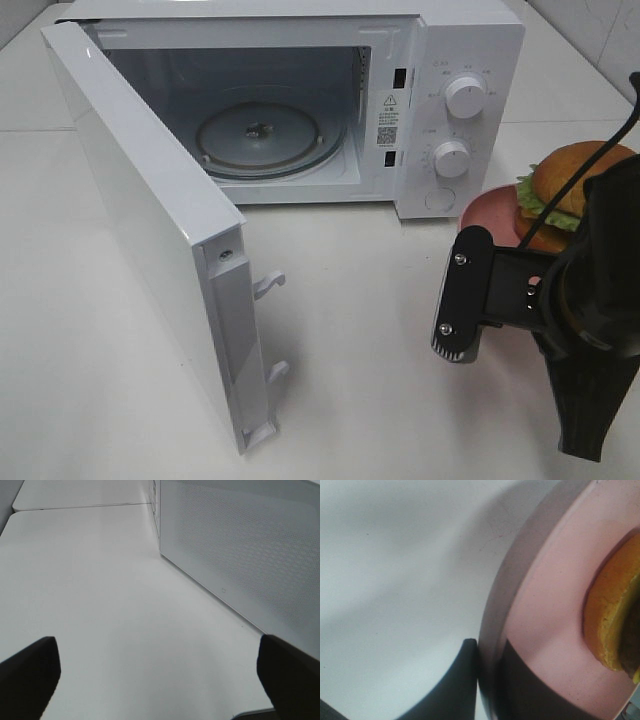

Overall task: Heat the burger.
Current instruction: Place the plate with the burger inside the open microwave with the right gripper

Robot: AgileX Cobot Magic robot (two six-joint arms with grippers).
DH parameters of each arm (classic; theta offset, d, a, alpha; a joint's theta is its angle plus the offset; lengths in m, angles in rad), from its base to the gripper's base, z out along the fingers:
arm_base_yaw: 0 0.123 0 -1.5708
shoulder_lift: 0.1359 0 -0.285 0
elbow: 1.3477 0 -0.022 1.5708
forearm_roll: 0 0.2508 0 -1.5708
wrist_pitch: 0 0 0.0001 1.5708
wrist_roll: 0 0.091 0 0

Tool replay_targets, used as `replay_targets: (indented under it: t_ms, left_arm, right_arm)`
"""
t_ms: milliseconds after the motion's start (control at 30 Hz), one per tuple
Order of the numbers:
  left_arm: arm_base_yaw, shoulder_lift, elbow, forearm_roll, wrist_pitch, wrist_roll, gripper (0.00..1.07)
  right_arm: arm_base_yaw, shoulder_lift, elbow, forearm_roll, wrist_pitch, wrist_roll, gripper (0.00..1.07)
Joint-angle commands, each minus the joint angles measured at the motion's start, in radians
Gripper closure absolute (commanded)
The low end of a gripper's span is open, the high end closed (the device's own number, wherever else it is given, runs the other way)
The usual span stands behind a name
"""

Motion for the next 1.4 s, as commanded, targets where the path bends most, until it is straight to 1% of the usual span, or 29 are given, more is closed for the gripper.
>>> replay_targets:
  t_ms: [33, 67, 167, 467, 500, 600, 667, 1067, 1200, 1333, 1400]
  left_arm:
    - [0.004, -0.013, -0.002, -0.003, -0.013, -0.003, 0.06]
    - [0.004, -0.013, -0.002, -0.003, -0.013, -0.003, 0.06]
    - [0.004, -0.013, -0.002, -0.003, -0.013, -0.003, 0.06]
    - [0.004, -0.013, -0.002, -0.003, -0.013, -0.003, 0.06]
    - [0.004, -0.013, -0.002, -0.003, -0.013, -0.003, 0.06]
    - [0.004, -0.013, -0.002, -0.003, -0.013, -0.003, 0.06]
    - [0.004, -0.013, -0.002, -0.003, -0.013, -0.003, 0.06]
    - [0.004, -0.013, -0.002, -0.003, -0.013, -0.003, 0.06]
    - [0.004, -0.013, -0.002, -0.003, -0.013, -0.003, 0.06]
    - [0.004, -0.013, -0.002, -0.003, -0.013, -0.003, 0.06]
    - [0.004, -0.013, -0.002, -0.003, -0.013, -0.003, 0.06]
  right_arm:
    - [0.058, -0.013, 0.0, -0.074, 0.013, -0.005, 1.05]
    - [0.081, -0.013, 0.0, -0.087, 0.013, -0.004, 1.05]
    - [0.102, -0.013, 0.0, -0.101, 0.004, -0.004, 1.07]
    - [0.143, -0.013, 0.0, -0.115, -0.037, -0.016, 1.07]
    - [0.16, -0.013, 0.0, -0.115, -0.051, -0.037, 1.07]
    - [0.168, -0.013, 0.0, -0.115, -0.06, -0.052, 1.07]
    - [0.186, -0.013, 0.0, -0.115, -0.103, -0.113, 1.07]
    - [0.186, -0.013, 0.0, -0.123, -0.241, -0.278, 1.07]
    - [0.186, -0.013, 0.0, -0.177, -0.297, -0.387, 1.07]
    - [0.186, -0.013, 0.0, -0.224, -0.35, -0.417, 1.07]
    - [0.185, -0.013, 0.0, -0.227, -0.366, -0.417, 1.07]
